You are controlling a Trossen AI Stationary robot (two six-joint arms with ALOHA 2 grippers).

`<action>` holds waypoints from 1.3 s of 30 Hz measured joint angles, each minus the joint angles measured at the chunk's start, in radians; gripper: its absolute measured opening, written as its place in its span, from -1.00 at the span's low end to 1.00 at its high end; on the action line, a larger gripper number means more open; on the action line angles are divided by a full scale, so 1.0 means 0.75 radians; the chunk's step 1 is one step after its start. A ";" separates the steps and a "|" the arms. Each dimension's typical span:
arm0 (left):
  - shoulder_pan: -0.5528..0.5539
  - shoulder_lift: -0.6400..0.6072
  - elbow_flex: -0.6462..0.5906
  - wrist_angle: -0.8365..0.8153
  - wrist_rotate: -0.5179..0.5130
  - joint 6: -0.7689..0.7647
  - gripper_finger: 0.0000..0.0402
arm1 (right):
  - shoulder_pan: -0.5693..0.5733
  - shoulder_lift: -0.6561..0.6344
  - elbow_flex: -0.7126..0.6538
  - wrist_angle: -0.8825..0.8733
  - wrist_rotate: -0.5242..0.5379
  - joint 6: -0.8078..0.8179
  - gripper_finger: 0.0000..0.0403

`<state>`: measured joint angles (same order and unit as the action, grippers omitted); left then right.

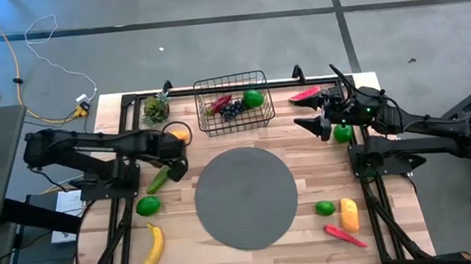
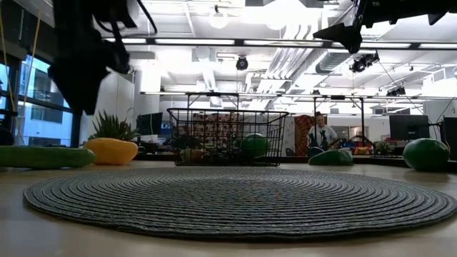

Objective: Build produce basket
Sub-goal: Put the green cucumber into the black wire basket

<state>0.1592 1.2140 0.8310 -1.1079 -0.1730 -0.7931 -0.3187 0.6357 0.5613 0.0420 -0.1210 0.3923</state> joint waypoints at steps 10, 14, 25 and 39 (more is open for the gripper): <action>0.122 0.215 -0.007 0.010 0.081 0.075 0.59 | 0.000 0.000 0.000 -0.001 0.001 0.000 0.93; 0.121 0.216 -0.123 0.088 0.136 0.096 0.59 | -0.001 0.000 0.000 -0.001 0.006 0.000 0.93; 0.201 0.216 -0.313 0.292 0.213 0.099 0.59 | -0.001 0.000 0.000 -0.001 0.045 -0.020 0.93; 0.202 0.211 -0.369 0.377 0.312 0.179 0.39 | -0.001 0.000 0.000 -0.001 0.061 -0.009 0.93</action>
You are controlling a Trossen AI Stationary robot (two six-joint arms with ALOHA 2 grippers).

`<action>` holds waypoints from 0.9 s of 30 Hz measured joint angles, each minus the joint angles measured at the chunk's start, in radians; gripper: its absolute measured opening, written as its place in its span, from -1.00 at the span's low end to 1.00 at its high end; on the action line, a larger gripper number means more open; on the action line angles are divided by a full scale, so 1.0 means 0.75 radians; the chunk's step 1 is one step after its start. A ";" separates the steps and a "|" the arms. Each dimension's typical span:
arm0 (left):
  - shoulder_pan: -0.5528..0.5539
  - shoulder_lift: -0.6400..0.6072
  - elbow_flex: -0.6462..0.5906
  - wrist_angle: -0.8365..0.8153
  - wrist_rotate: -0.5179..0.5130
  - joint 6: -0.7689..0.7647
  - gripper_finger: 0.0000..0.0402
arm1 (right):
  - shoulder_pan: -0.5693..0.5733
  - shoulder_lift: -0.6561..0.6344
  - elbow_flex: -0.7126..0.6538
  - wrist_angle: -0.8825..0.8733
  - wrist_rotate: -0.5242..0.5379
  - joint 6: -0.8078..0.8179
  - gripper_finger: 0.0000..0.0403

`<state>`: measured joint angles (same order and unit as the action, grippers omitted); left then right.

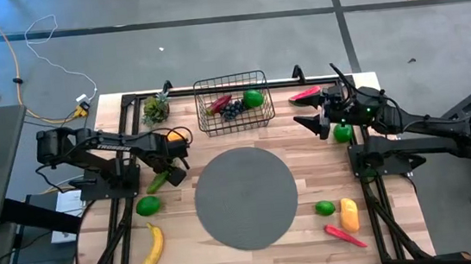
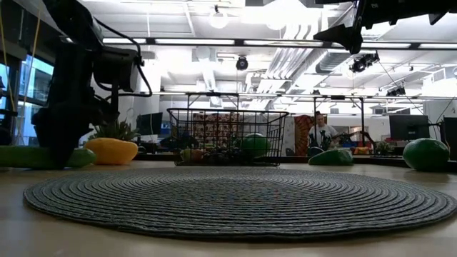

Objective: Build produce basket
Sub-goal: Put the green cucumber into the black wire basket

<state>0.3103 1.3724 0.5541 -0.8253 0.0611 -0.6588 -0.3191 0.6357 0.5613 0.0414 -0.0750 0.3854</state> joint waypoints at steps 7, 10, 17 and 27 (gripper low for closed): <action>-0.002 -0.012 -0.003 0.017 0.019 0.010 0.07 | 0.000 0.000 0.000 0.000 0.001 0.039 0.93; -0.002 -0.023 0.014 0.000 0.022 0.035 -0.07 | 0.000 0.000 0.000 0.000 0.001 0.034 0.93; -0.003 -0.064 0.111 -0.034 0.033 0.084 -0.30 | 0.000 0.001 0.000 0.000 0.002 0.022 0.93; -0.003 -0.295 0.436 0.005 -0.003 0.180 -0.25 | 0.000 0.001 0.000 0.000 0.004 0.023 0.93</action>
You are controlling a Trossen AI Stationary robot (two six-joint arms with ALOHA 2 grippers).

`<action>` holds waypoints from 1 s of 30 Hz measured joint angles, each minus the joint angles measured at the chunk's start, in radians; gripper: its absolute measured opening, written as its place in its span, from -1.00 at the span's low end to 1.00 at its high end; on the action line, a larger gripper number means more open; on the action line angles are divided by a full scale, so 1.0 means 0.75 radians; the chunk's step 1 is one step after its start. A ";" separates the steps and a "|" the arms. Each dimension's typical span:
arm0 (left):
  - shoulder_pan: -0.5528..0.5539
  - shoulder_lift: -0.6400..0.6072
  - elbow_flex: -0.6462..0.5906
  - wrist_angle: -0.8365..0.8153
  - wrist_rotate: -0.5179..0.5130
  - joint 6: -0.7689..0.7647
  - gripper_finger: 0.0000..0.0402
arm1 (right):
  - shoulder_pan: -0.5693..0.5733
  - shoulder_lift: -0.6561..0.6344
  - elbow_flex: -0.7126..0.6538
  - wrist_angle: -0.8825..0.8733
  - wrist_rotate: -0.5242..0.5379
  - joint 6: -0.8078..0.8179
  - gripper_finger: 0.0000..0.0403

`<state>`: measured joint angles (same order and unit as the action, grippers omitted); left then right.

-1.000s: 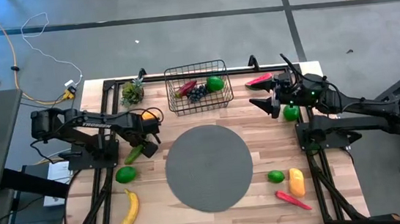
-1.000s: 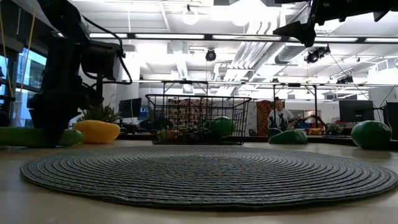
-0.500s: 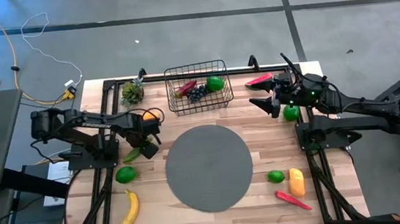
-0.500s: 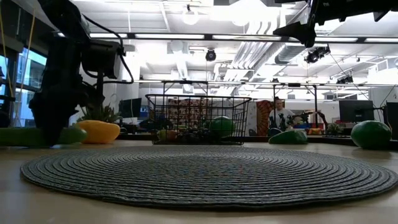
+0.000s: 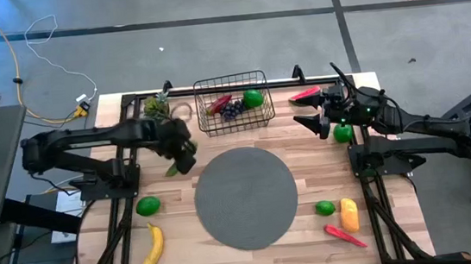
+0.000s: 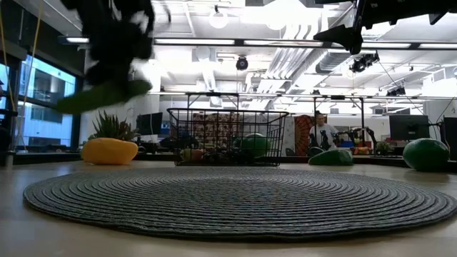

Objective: Build produce basket
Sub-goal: Put the green cucumber into the black wire basket

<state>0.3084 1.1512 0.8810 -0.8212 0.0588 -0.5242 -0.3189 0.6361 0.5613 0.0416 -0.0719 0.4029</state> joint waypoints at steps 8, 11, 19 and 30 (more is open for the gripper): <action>-0.016 -0.259 0.045 0.822 -0.107 0.130 -0.25 | 0.000 0.000 0.000 0.001 -0.002 0.032 0.93; -0.040 -0.269 0.044 1.016 -0.184 0.220 -0.25 | 0.000 0.000 0.000 0.001 -0.004 0.060 0.93; -0.134 -0.155 -0.118 1.325 -0.185 0.210 -0.25 | 0.000 0.000 0.000 0.053 -0.004 0.011 0.93; -0.135 -0.127 -0.225 1.607 -0.152 0.142 -0.25 | 0.000 -0.001 0.001 0.070 -0.012 0.023 0.93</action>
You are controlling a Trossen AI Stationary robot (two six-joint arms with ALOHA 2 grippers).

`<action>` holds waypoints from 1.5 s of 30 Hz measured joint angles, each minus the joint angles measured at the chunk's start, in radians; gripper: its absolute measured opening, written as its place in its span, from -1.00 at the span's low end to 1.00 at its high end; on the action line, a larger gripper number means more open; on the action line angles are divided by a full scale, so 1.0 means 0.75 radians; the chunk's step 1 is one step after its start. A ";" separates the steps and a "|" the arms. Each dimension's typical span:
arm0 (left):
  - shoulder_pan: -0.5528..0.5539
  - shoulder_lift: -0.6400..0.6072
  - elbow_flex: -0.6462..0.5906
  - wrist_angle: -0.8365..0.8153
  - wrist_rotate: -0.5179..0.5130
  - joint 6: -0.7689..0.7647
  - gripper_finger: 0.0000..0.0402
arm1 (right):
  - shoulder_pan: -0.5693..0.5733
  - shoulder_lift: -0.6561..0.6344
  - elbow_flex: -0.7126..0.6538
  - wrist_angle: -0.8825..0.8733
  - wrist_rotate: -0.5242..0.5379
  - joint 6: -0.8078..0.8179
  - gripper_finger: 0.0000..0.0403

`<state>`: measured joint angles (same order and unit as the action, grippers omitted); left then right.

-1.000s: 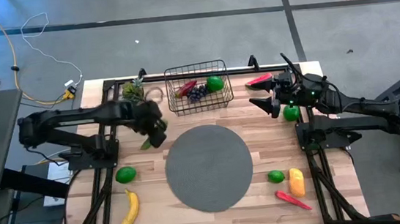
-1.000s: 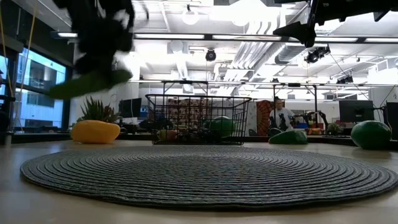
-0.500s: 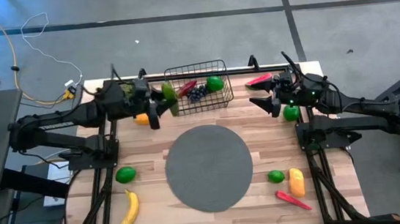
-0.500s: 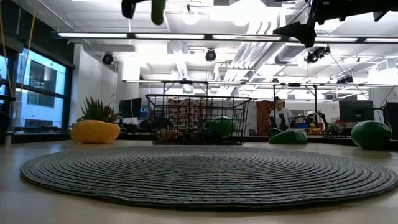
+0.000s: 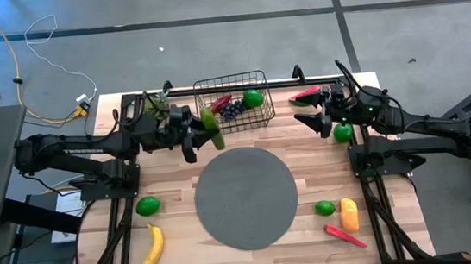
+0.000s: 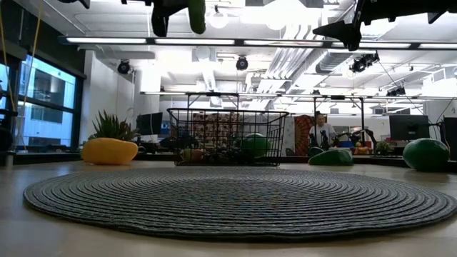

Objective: Build produce basket
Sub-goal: Put the green cucumber into the black wire basket

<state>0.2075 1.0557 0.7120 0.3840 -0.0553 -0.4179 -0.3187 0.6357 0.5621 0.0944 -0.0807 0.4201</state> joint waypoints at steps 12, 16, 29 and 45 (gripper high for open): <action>0.070 0.065 0.206 -0.251 0.015 0.089 -0.25 | 0.000 0.000 0.000 0.000 0.022 -0.002 0.93; 0.166 0.207 0.492 -0.627 0.034 0.237 -0.25 | 0.000 0.000 0.000 0.000 0.023 -0.002 0.93; 0.456 0.872 1.116 -1.303 0.142 0.584 -0.25 | 0.000 0.000 0.000 -0.001 0.023 0.031 0.93; 0.587 1.239 1.176 -1.424 0.295 0.730 -0.24 | 0.000 0.002 0.000 -0.010 0.023 0.083 0.93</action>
<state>0.6477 1.9848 1.5940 -0.6841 0.1657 0.1300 -0.3187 0.6370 0.5621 0.0868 -0.0635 0.4823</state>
